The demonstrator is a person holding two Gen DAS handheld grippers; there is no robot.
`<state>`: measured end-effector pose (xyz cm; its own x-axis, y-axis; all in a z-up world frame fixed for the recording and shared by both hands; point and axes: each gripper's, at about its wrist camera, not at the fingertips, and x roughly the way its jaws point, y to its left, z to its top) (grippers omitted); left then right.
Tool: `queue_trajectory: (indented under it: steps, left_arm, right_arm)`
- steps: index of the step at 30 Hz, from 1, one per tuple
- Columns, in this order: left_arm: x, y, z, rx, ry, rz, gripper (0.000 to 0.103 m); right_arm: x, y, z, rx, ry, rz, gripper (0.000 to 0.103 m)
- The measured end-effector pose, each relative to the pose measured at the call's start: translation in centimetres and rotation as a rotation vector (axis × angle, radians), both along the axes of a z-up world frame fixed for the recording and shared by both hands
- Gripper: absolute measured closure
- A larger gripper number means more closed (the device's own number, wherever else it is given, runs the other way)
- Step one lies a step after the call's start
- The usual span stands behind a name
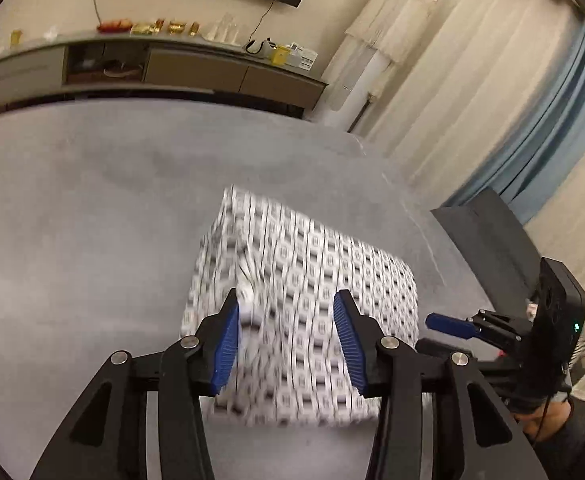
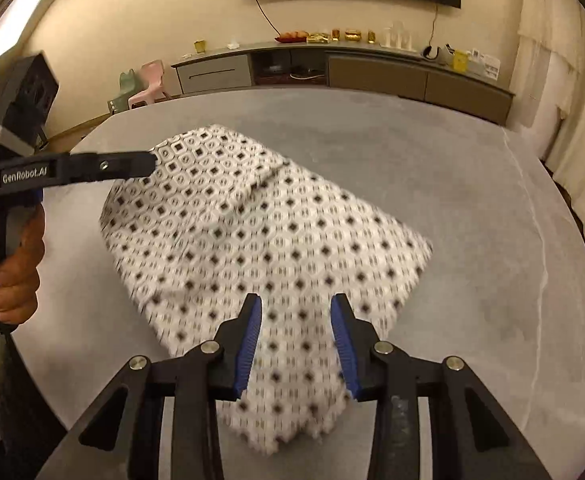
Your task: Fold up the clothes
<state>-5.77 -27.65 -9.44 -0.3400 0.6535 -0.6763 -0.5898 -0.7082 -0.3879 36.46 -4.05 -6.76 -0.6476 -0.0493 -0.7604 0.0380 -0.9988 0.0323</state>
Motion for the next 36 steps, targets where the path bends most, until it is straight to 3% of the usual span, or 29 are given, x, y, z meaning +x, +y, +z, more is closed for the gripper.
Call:
queue_trajectory:
  steps: [2, 4, 6, 8, 10, 14, 18, 21, 25, 26, 29, 30, 32, 35, 36]
  left_arm:
    - [-0.7, 1.8, -0.1, -0.056, -0.001, -0.02, 0.057]
    - [-2.2, 3.7, -1.4, -0.173, 0.002, -0.014, 0.057]
    - [-4.9, 5.3, -3.1, -0.269, -0.04, 0.016, 0.05]
    - [-8.5, 6.8, -4.3, -0.218, -0.162, 0.047, 0.049]
    - [-9.0, 5.9, -4.5, -0.164, -0.204, 0.058, 0.048]
    - [-8.1, 5.6, -2.9, -0.109, -0.198, 0.056, 0.052]
    - [-8.0, 8.3, 0.0, -0.116, -0.135, -0.009, 0.051]
    - [-8.9, 10.5, 0.0, -0.185, -0.142, 0.009, 0.05]
    - [-10.2, 11.7, -1.6, -0.252, -0.238, 0.065, 0.052]
    - [-10.6, 11.7, -2.0, -0.242, -0.269, 0.075, 0.052]
    - [-10.6, 10.7, -2.5, -0.177, -0.314, 0.11, 0.082]
    - [-10.5, 9.9, -2.6, -0.136, -0.329, 0.133, 0.087]
    - [-10.5, 6.8, -3.2, -0.035, -0.366, 0.204, 0.089]
    - [-10.8, 4.3, -2.9, 0.098, -0.431, 0.291, 0.089]
    - [-10.8, 4.0, -3.1, 0.114, -0.454, 0.304, 0.088]
  right_arm:
    - [-3.8, 0.8, -0.5, 0.015, 0.007, -0.027, 0.064]
    - [-8.0, 2.3, -2.2, 0.032, -0.062, -0.061, 0.064]
    - [-10.1, 4.4, -2.9, -0.017, -0.103, -0.077, 0.064]
    - [-11.6, 5.7, -2.3, -0.078, -0.113, -0.085, 0.062]
    - [-10.9, 6.2, -1.9, -0.1, -0.11, -0.064, 0.062]
    - [-10.7, 9.0, -0.9, -0.194, -0.063, -0.156, 0.056]
    - [-12.2, 9.5, -0.5, -0.234, -0.042, -0.14, 0.055]
    - [-16.5, 10.2, -1.4, -0.262, -0.058, -0.115, 0.071]
    - [-16.7, 10.6, -1.1, -0.246, -0.034, -0.097, 0.089]
    - [-16.6, 10.9, -1.2, -0.243, -0.022, -0.096, 0.091]
    - [-16.1, 11.8, -1.1, -0.254, 0.023, -0.1, 0.098]
    - [-15.7, 12.1, -1.0, -0.278, 0.041, -0.106, 0.1]
    - [-15.3, 12.8, -0.4, -0.342, 0.062, -0.12, 0.101]
    - [-15.4, 13.0, -0.7, -0.345, 0.044, -0.134, 0.102]
    - [-17.1, 13.3, -1.1, -0.333, 0.038, -0.144, 0.102]
